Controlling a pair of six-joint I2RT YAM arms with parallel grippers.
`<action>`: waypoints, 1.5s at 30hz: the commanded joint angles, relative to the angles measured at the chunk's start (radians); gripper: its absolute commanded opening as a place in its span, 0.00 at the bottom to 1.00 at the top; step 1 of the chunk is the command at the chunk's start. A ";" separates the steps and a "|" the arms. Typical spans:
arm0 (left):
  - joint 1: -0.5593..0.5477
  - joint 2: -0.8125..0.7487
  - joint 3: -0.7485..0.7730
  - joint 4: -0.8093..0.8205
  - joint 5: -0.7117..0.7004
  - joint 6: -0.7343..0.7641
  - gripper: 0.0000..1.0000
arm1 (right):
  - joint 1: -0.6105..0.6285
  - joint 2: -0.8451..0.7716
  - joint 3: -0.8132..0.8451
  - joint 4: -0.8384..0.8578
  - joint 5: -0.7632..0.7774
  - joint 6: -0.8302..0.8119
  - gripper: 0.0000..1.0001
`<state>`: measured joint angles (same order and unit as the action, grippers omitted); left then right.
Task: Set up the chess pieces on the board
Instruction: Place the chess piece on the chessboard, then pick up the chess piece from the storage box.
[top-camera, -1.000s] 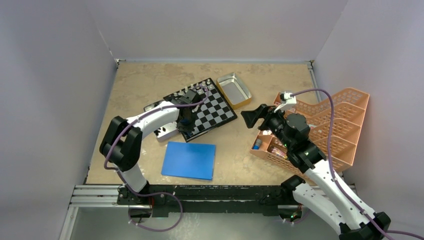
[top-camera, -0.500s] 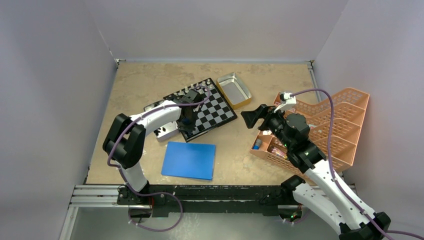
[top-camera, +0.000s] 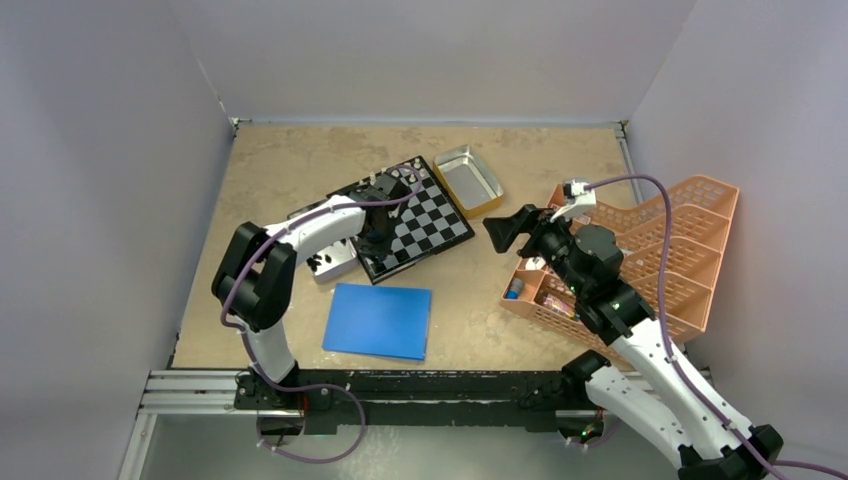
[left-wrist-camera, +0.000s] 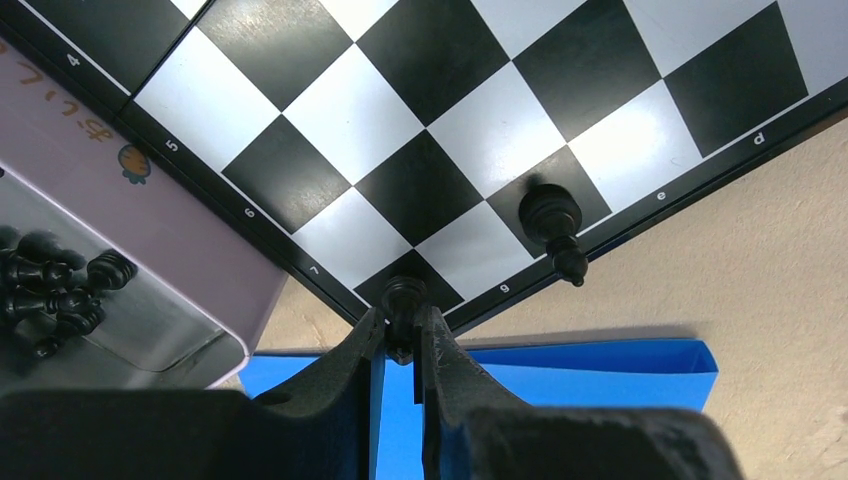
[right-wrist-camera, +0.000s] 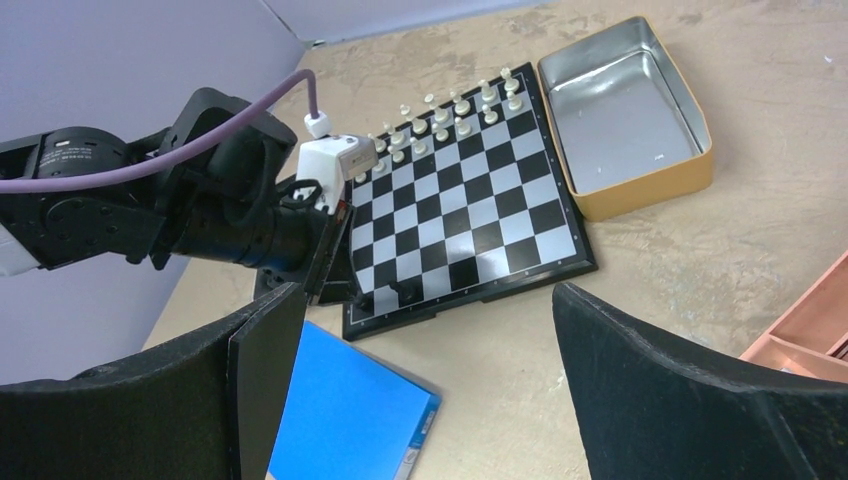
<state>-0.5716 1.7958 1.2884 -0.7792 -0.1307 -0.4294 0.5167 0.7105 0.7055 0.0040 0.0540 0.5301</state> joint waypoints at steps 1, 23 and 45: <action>0.004 0.016 0.012 0.013 0.003 -0.008 0.09 | -0.003 -0.031 0.023 0.038 0.017 -0.012 0.95; 0.004 0.016 0.034 -0.019 0.017 0.003 0.20 | -0.002 -0.032 0.020 0.025 0.015 -0.010 0.95; 0.001 -0.009 0.035 -0.051 0.023 0.007 0.19 | -0.002 -0.024 0.000 0.042 0.012 -0.010 0.95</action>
<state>-0.5716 1.8149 1.2907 -0.8185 -0.1112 -0.4271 0.5167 0.6941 0.7059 -0.0021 0.0612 0.5301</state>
